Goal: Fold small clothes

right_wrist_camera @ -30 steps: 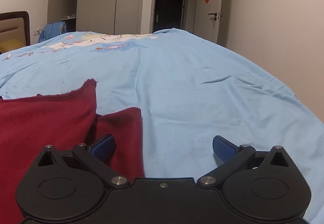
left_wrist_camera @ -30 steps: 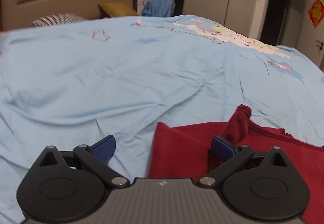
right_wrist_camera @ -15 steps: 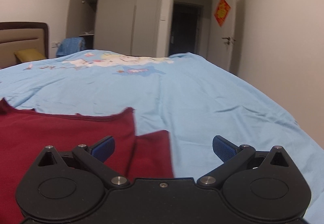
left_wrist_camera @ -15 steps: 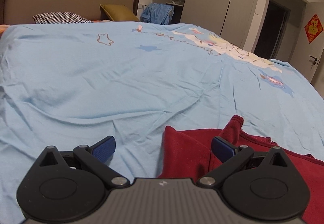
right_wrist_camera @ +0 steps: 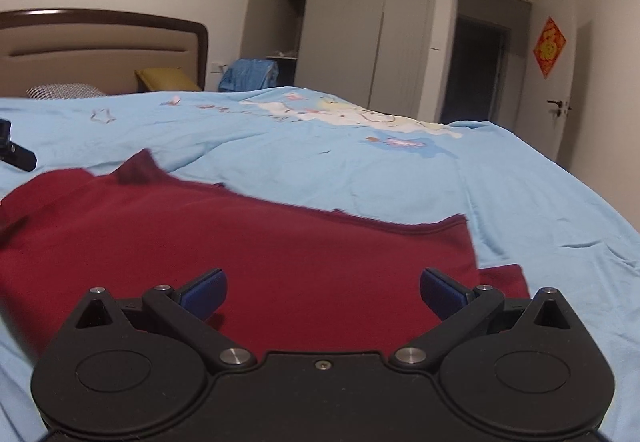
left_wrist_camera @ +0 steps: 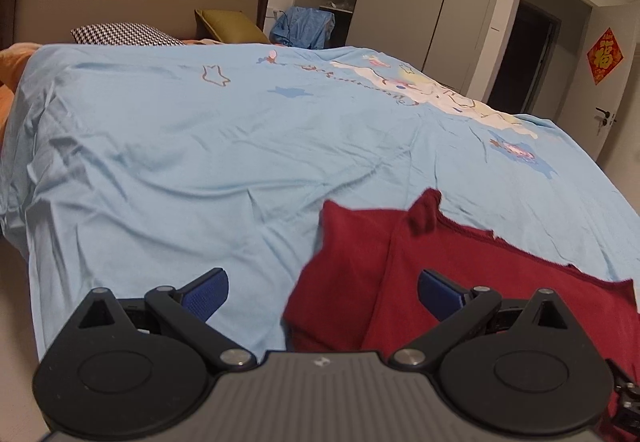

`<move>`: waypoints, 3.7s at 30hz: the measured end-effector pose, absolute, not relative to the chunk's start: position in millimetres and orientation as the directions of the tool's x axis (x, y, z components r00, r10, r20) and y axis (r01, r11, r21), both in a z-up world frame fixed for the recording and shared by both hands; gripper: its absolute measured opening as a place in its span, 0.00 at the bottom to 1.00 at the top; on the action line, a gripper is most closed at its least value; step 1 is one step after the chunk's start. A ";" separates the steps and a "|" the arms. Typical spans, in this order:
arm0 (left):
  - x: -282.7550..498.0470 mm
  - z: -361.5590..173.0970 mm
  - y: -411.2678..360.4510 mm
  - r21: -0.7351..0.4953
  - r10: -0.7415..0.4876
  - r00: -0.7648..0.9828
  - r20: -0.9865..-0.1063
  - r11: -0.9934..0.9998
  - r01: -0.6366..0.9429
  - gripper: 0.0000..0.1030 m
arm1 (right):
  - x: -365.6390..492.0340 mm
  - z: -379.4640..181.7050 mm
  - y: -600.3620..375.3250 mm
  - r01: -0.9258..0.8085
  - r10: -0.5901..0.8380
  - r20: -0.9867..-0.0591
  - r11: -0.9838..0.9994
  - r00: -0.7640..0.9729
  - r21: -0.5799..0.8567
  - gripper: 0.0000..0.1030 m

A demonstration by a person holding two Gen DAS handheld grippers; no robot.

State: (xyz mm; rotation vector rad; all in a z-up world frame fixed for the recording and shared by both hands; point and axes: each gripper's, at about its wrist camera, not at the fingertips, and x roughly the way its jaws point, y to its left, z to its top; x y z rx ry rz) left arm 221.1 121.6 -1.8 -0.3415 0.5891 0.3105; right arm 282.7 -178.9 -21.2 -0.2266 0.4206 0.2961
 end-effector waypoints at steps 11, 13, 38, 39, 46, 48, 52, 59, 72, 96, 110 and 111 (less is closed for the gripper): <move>190.6 -25.9 107.2 -0.323 0.042 0.797 -0.603 0.900 -0.292 1.00 | 265.1 -46.6 -179.4 -0.331 0.244 -0.434 0.934 0.867 -0.136 0.99; 187.6 -27.1 103.3 -0.331 0.022 0.799 -0.601 0.903 -0.273 1.00 | 264.8 -49.4 -181.7 -0.325 0.249 -0.429 0.939 0.868 -0.115 0.99; 205.5 -43.1 100.9 -0.475 -0.051 0.793 -0.607 0.823 -0.310 0.77 | 257.6 -60.0 -182.2 -0.312 0.246 -0.390 0.943 0.887 -0.114 0.99; 204.6 -41.3 99.4 -0.468 -0.045 0.796 -0.604 0.828 -0.308 0.75 | 257.5 -59.8 -182.1 -0.312 0.246 -0.391 0.943 0.887 -0.114 0.99; 208.7 -47.5 109.7 -0.507 -0.036 0.813 -0.581 0.797 -0.327 0.67 | 257.4 -60.0 -182.2 -0.312 0.246 -0.390 0.943 0.887 -0.114 0.99; 211.6 -51.1 113.8 -0.526 -0.034 0.823 -0.567 0.784 -0.330 0.67 | 257.4 -60.0 -182.3 -0.312 0.246 -0.390 0.943 0.887 -0.114 0.99; 218.2 -53.6 117.0 -0.544 -0.018 0.839 -0.544 0.769 -0.336 0.62 | 257.4 -60.1 -182.3 -0.312 0.246 -0.390 0.943 0.887 -0.114 0.99; 224.2 -53.6 114.9 -0.524 0.019 0.837 -0.548 0.772 -0.361 0.41 | 257.5 -60.3 -182.4 -0.312 0.246 -0.390 0.943 0.887 -0.114 0.99; 228.5 -25.4 91.7 -0.404 0.061 0.866 -0.496 0.867 -0.293 0.19 | 259.2 -56.4 -183.0 -0.317 0.252 -0.404 0.943 0.879 -0.103 0.99; 257.9 30.6 -80.9 -0.176 -0.268 0.857 -0.439 0.962 0.211 0.17 | 233.3 -8.3 -280.4 -0.044 -0.045 -0.387 0.975 0.921 -0.218 0.99; 254.7 -16.2 -134.9 -0.081 -0.288 0.761 -0.581 0.951 0.298 0.26 | 229.3 -14.5 -326.0 0.068 -0.135 -0.398 0.982 0.908 -0.177 0.99; 251.8 -15.6 -132.8 -0.074 -0.284 0.762 -0.582 0.952 0.298 0.27 | 229.2 -14.9 -326.2 0.066 -0.133 -0.398 0.982 0.908 -0.179 0.99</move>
